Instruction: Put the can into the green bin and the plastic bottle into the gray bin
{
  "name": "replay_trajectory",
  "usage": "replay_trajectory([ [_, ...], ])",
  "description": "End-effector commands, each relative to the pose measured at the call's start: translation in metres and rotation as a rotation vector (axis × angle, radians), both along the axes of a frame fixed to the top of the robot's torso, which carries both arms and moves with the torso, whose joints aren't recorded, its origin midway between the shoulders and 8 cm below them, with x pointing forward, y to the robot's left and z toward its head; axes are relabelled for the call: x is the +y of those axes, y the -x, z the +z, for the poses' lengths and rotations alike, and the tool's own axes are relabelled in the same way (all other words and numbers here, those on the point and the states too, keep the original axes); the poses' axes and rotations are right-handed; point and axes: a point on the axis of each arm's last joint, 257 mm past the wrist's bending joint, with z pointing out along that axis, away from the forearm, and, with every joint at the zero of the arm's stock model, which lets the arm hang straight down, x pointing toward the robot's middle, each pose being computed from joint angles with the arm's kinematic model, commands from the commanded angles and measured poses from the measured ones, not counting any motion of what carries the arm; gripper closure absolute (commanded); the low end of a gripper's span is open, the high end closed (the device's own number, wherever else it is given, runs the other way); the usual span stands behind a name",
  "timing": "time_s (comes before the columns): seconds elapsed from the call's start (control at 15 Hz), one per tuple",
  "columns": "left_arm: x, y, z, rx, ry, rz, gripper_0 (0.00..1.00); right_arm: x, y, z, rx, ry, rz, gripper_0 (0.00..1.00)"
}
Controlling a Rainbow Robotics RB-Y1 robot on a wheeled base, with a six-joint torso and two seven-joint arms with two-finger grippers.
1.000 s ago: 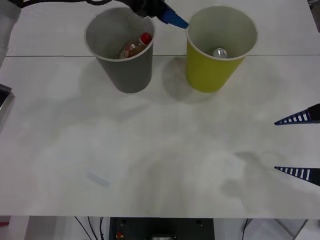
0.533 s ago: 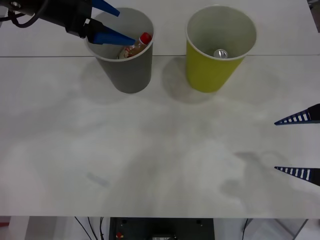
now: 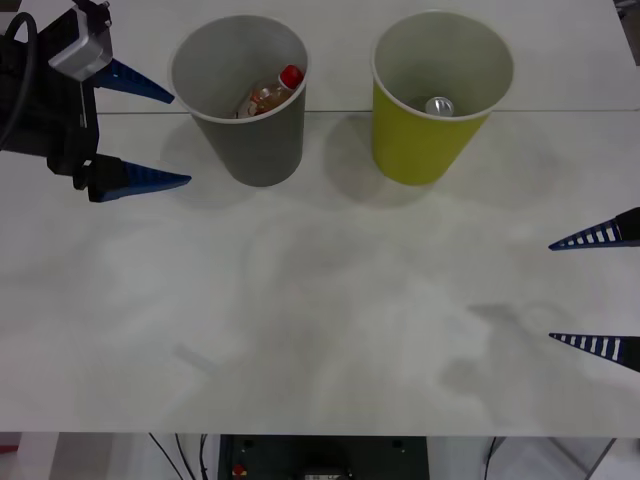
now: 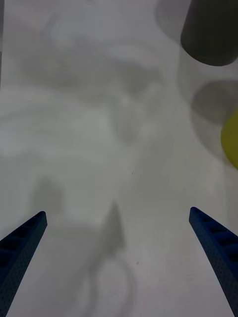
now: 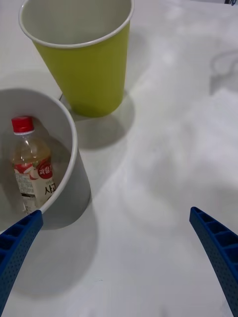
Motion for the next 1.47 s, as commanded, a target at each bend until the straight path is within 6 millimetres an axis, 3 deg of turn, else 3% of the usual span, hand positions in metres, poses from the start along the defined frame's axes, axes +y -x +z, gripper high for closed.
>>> replay_trajectory([
  [0.07,0.014,0.021,-0.021,-0.039,-0.043,-0.028,0.0,0.0,0.0,0.0,0.0,0.0,0.0,0.0],
  [0.47,0.042,0.051,-0.063,-0.091,-0.101,-0.121,0.0,0.0,0.0,0.0,0.0,0.0,0.0,0.0],
  [0.73,0.05,0.07,-0.087,-0.134,-0.149,-0.164,0.0,0.0,0.0,0.0,0.0,0.0,0.0,0.0],
  [1.47,0.071,0.105,-0.121,-0.118,-0.153,-0.207,0.0,0.0,0.0,0.0,0.0,0.0,0.0,0.0],
])
